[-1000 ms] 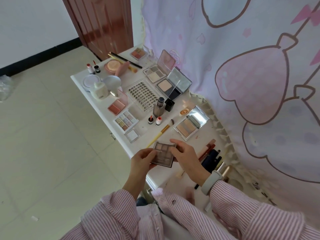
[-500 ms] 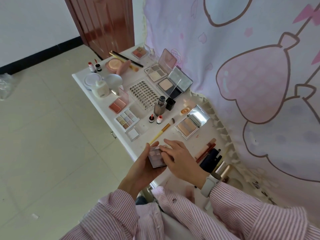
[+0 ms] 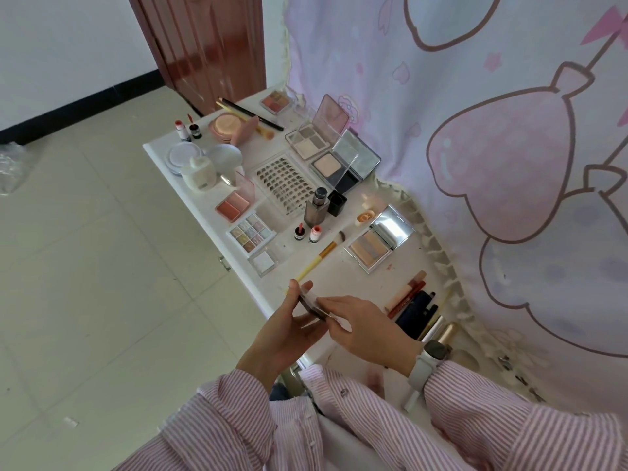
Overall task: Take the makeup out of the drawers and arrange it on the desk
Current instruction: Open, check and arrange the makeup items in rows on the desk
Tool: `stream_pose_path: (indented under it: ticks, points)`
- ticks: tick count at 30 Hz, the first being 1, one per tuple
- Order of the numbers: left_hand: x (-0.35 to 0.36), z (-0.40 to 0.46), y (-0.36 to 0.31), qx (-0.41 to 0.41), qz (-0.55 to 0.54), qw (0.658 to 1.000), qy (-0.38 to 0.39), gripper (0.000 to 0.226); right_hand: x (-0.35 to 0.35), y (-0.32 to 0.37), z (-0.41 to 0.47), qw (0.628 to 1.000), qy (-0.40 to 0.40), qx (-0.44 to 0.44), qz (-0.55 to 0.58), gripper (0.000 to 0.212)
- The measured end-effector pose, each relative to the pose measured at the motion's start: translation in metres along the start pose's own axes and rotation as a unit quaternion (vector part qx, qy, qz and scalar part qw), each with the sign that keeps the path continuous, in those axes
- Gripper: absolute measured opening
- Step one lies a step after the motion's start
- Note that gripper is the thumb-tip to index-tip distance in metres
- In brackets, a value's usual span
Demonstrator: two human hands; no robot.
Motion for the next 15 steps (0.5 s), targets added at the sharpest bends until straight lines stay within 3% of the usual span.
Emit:
stream_pose_path:
  ticks: [8,15]
  points:
    - [-0.002,0.006,0.001,-0.014,0.048,0.998,-0.042,0.046,-0.002,-0.006,0.003,0.997,0.008,0.0,-0.071,0.036]
    - [-0.005,0.005,0.013,-0.072,0.069,0.994,-0.043,0.041,-0.018,-0.041,0.007,0.994,-0.061,0.095,0.014,0.025]
Point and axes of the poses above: each hand's wrist, its own z-axis towards the middle knuckle, its own x-axis out of the palm, y = z × x, the point moved 6 cm from there along z, towards the middle knuckle, and after that the axes turned 8 degrees about y, right-handed, at the moved point
